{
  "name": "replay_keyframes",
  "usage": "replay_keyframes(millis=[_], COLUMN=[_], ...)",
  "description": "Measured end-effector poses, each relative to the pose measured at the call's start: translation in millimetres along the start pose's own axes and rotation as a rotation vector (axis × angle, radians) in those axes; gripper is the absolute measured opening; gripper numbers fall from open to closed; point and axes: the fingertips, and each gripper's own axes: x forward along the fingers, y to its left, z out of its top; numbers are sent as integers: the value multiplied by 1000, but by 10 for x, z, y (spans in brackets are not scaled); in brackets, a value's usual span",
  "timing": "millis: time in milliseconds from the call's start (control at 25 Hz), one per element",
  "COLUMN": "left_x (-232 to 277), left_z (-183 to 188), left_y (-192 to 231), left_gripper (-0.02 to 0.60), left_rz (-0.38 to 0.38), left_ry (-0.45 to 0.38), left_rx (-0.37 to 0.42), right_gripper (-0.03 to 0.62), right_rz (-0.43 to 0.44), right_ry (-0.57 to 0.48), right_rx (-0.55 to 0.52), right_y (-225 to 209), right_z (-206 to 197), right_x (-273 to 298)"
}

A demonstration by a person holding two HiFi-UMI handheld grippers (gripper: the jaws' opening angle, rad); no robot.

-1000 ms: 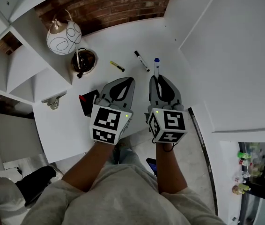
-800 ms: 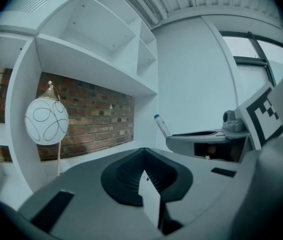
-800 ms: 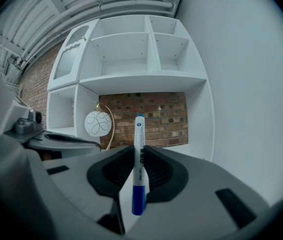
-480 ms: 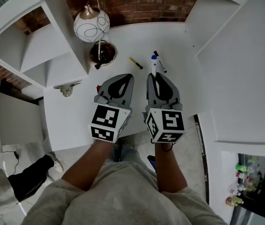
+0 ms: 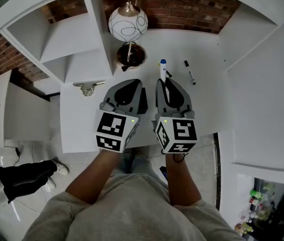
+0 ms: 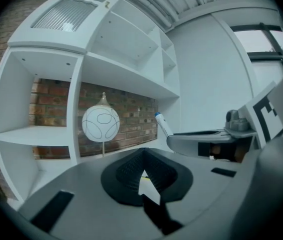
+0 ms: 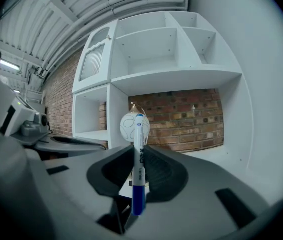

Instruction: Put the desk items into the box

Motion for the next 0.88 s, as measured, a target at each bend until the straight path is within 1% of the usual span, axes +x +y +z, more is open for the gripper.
replay_keyframes(millis=[240,440,600,880], left_x=[-127,-191,-190,-89], left_z=[-42,-153,-271,-535], left_y=[224,361,423,489], left_gripper=[8,8,8,8], left_rz=[50,82,98,105], left_ry=[6,20,41,82], left_rx=[-7,-24,-39,-61], right_gripper=[75,75,75,75], right_rz=[66,107,140,175], right_ry=[-3,0,12,67], right_rx=[-6,-1,8,31], right_y=[256,394,466,490], right_z=[-19,-91,-228,-566], right_x=[126,229,305,432])
